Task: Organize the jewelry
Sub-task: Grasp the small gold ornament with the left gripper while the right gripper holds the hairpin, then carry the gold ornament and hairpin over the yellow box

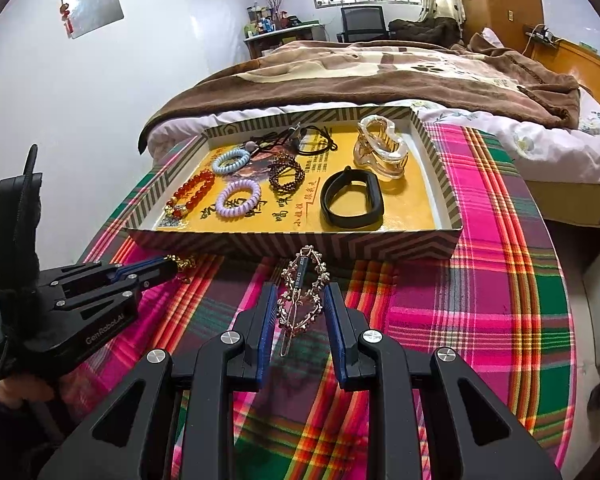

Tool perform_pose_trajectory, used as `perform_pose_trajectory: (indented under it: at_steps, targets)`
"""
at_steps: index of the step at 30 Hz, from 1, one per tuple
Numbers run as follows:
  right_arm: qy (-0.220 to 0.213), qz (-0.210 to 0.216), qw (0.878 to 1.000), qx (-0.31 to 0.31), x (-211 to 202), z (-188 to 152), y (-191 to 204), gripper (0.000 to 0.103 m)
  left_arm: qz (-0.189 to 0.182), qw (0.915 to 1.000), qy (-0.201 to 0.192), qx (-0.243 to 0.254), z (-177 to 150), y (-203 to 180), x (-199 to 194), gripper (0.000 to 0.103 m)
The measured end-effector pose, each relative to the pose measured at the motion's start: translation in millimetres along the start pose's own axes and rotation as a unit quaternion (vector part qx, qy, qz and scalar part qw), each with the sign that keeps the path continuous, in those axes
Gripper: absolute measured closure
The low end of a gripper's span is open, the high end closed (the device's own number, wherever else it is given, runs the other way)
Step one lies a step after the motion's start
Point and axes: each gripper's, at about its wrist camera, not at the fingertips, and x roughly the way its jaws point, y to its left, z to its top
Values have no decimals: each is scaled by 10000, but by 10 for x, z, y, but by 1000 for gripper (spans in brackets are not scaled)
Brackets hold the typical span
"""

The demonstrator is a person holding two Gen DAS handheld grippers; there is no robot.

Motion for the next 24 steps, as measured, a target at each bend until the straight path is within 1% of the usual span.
perform_pose_trajectory:
  at_steps: [13, 20, 24]
  targets:
    - [-243, 21, 9996, -120, -247, 33, 142, 78, -136, 9990, -416, -54, 43, 20, -461, 97]
    - [-445, -19, 9989, -174, -389, 149, 181, 78, -156, 9979, -635, 16, 183, 14, -647, 97]
    - [-545, -43, 9983, -195, -411, 263, 201, 78, -147, 9969, -770, 96, 322, 27, -713, 97]
